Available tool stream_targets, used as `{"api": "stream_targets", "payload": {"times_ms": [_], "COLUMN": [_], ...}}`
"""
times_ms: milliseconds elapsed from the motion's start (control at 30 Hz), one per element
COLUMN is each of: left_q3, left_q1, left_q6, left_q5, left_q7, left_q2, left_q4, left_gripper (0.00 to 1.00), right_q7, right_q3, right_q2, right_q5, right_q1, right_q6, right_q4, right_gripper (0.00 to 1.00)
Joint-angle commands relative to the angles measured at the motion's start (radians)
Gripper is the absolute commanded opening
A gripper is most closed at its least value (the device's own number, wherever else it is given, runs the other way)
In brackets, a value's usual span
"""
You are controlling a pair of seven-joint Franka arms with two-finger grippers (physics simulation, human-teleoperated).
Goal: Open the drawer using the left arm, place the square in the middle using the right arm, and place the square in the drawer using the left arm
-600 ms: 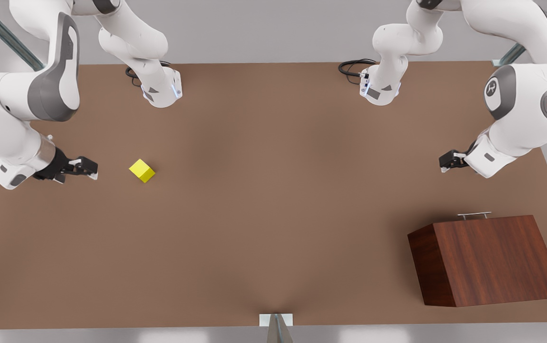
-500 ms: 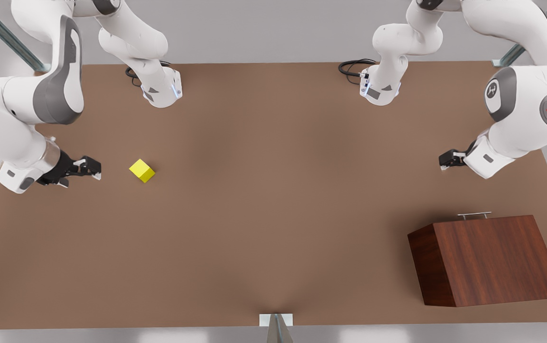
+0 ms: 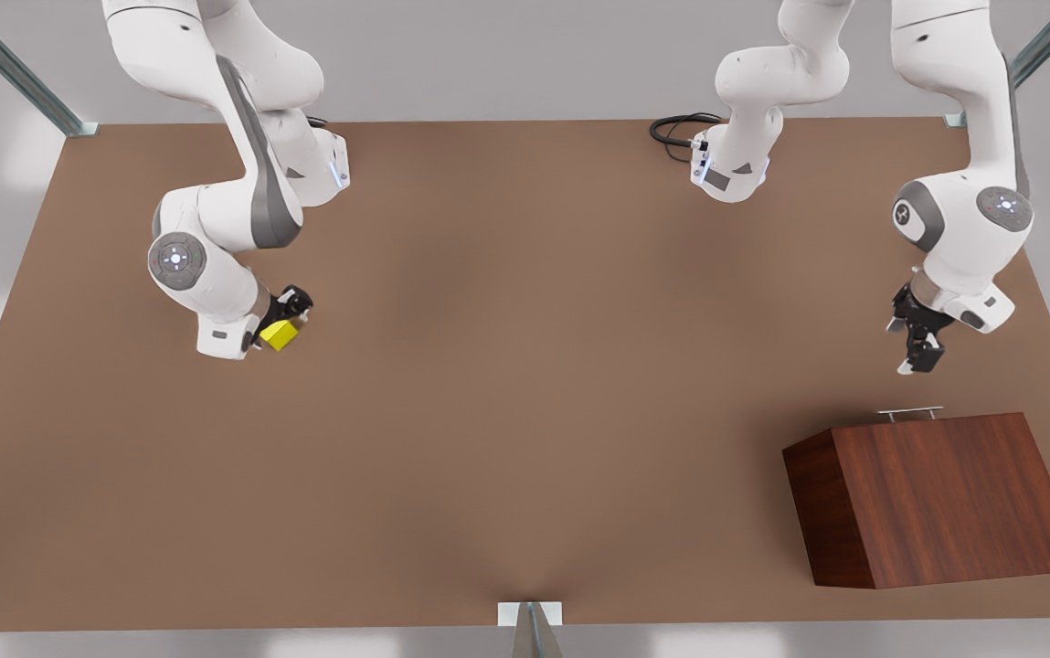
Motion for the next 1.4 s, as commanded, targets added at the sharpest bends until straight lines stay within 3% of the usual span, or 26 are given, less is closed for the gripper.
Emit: {"api": "stream_targets", "payload": {"times_ms": [0, 133, 500, 567, 733, 867, 1233, 1367], "left_q3": [0.000, 0.000, 0.000, 0.000, 0.000, 0.000, 0.000, 0.000], "left_q1": [0.008, 0.032, 0.052, 0.053, 0.067, 0.067, 0.067, 0.067], "left_q6": [0.016, 0.181, 0.294, 0.336, 0.363, 0.373, 0.377, 0.376], "left_q5": [0.001, 0.002, 0.002, 0.002, 0.004, 0.005, 0.004, 0.005], "left_q7": [-0.005, -0.003, -0.002, 0.000, 0.009, 0.009, 0.009, 0.009], "left_q2": [0.002, 0.046, 0.123, 0.173, 0.229, 0.256, 0.302, 0.308], "left_q4": [-0.006, -0.058, -0.051, -0.032, -0.003, 0.026, 0.049, 0.058], "left_gripper": [1.00, 1.00, 1.00, 1.00, 1.00, 1.00, 1.00, 1.00], "right_q7": [-0.012, -0.069, -0.107, -0.145, -0.138, -0.129, -0.127, -0.132], "right_q3": [-0.003, -0.026, -0.033, -0.033, -0.037, -0.098, -0.088, -0.088], "right_q2": [0.000, 0.000, -0.003, -0.002, 0.005, 0.023, 0.052, 0.057], "right_q5": [0.000, 0.000, 0.040, 0.037, -0.020, -0.067, -0.057, -0.075], "right_q1": [-0.035, -0.044, -0.020, -0.005, -0.011, -0.014, -0.034, -0.034], "right_q6": [0.012, 0.032, 0.035, 0.110, 0.170, 0.209, 0.207, 0.325], "right_q4": [-0.010, -0.043, -0.093, -0.147, -0.207, -0.219, -0.253, -0.329], "right_gripper": [1.00, 1.00, 1.00, 1.00, 1.00, 1.00, 1.00, 1.00]}}
